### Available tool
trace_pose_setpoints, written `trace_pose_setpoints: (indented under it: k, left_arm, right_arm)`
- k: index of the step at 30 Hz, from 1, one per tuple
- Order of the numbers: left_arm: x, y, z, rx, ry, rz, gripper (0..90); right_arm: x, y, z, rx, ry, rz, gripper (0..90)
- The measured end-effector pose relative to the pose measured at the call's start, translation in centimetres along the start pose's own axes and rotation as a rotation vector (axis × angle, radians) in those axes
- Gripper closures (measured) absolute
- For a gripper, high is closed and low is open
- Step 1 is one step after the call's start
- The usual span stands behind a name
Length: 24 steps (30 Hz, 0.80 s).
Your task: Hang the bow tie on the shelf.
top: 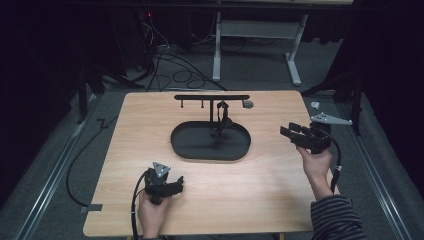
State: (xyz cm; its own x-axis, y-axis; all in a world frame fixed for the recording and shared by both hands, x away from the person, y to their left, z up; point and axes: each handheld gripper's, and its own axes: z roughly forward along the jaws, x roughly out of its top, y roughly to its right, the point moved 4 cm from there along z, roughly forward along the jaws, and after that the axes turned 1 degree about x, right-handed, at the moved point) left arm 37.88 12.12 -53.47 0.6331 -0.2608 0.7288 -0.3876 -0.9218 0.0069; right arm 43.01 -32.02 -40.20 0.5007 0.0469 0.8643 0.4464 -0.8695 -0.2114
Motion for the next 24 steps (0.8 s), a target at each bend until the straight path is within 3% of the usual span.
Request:
trace_pose_setpoints:
  k: [7,10,13,24]
  left_arm:
    - [0.0,0.0,0.0,-0.001,0.001,0.001,18.2]
    - [0.0,0.0,0.0,-0.001,0.002,0.002,18.2]
    - [0.0,0.0,0.0,-0.003,0.003,0.003,18.2]
    - [0.0,0.0,0.0,-0.003,0.006,0.0,18.2]
  right_arm:
    - [-1.1,0.4,-0.6,0.005,0.011,0.021,53.6]
    - [-1.0,0.7,-1.3,0.044,0.039,0.064,52.9]
    - [-1.1,0.6,-1.7,0.046,0.033,0.036,53.0]
    - [-3.4,1.2,-3.1,0.028,0.041,0.049,53.6]
